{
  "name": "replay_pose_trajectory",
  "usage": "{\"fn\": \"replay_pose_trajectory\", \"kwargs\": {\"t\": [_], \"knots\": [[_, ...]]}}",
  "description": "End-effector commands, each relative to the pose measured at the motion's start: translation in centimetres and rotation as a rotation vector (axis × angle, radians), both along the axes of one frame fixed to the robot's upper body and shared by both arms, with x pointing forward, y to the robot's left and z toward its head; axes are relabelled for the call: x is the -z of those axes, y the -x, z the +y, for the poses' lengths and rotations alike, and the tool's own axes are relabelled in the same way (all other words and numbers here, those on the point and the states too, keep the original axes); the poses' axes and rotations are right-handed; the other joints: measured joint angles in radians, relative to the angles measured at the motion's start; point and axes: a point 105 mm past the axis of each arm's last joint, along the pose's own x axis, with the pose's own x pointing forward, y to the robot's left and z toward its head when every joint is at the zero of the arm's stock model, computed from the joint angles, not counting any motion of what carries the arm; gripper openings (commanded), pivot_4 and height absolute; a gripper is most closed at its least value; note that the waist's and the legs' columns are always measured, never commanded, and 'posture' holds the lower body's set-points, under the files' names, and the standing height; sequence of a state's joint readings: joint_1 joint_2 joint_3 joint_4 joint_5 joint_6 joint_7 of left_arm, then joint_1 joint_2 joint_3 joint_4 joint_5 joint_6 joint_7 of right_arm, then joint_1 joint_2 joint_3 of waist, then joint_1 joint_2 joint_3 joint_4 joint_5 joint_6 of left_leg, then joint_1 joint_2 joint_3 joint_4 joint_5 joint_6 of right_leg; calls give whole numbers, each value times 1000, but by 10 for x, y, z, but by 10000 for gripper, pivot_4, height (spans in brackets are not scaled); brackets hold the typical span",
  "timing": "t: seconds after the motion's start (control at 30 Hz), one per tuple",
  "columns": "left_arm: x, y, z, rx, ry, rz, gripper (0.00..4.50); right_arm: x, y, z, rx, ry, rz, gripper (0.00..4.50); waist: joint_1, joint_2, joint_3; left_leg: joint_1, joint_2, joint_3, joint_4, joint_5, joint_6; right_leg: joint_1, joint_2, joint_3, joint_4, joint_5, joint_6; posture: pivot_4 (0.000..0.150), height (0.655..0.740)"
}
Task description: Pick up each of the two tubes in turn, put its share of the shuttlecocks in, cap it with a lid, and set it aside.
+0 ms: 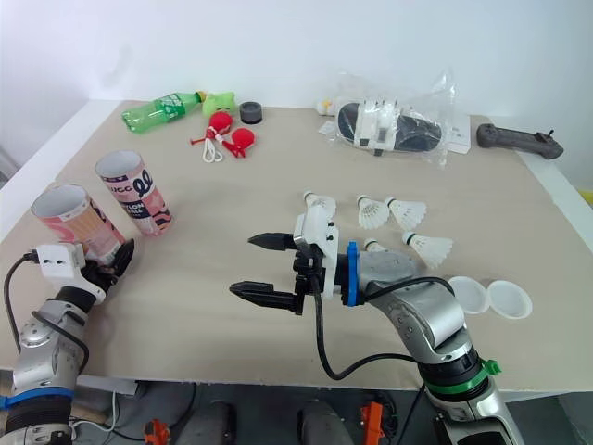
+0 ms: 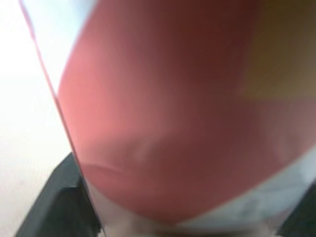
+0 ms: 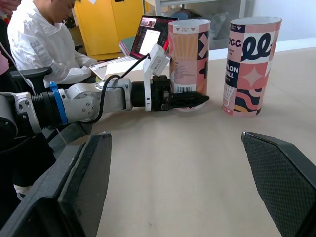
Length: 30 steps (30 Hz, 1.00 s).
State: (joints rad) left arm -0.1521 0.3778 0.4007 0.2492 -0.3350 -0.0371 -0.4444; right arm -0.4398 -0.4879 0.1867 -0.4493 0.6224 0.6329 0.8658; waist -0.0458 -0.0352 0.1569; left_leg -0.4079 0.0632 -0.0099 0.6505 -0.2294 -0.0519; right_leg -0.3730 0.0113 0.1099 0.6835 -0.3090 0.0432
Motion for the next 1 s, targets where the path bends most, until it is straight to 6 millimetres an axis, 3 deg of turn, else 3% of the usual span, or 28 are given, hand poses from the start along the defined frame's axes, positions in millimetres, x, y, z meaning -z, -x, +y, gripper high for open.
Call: {"fn": "replay_pose_trajectory", "kwargs": {"t": [0.03,0.17,0.33,0.47,0.57,0.73,1.0], "knots": [[2,5,1,-4,9,-1,31493,-11,4,-3,3,-19,-59,45000,0,0,0,0,0,0,0,0,0,0,0,0,0,0,0,1500,7400],[-3,17,-6,37,-2,-26,31493,-13,5,-7,10,-19,-57,45000,-1,0,0,0,0,1,0,0,0,0,-1,1,0,0,0,1500,7400],[-2,54,-46,396,-201,98,31493,-19,0,-37,109,-24,-18,45000,-1,0,1,0,0,2,-3,-1,-1,-1,-1,1,-1,-1,0,1500,7400],[-4,74,-62,605,-319,201,31493,-15,-4,-54,240,-34,8,45000,3,4,2,1,0,1,-5,0,-1,-1,-1,0,-2,-2,-1,1500,7400],[-21,75,-72,716,-385,237,31493,7,-2,-61,357,6,22,45000,5,3,2,1,0,1,-7,0,-1,-1,-1,0,-1,-3,-1,1500,7400],[-41,63,-88,868,-572,345,31493,26,-6,-61,555,47,-55,45000,-1,3,5,0,0,2,-9,0,-1,-6,0,2,-1,-5,0,1500,7400],[-52,53,-86,974,-743,495,31493,53,-22,-51,723,177,-100,45000,-8,4,5,-5,0,5,-15,3,-4,-15,1,4,0,-5,-4,1500,7400]]}}
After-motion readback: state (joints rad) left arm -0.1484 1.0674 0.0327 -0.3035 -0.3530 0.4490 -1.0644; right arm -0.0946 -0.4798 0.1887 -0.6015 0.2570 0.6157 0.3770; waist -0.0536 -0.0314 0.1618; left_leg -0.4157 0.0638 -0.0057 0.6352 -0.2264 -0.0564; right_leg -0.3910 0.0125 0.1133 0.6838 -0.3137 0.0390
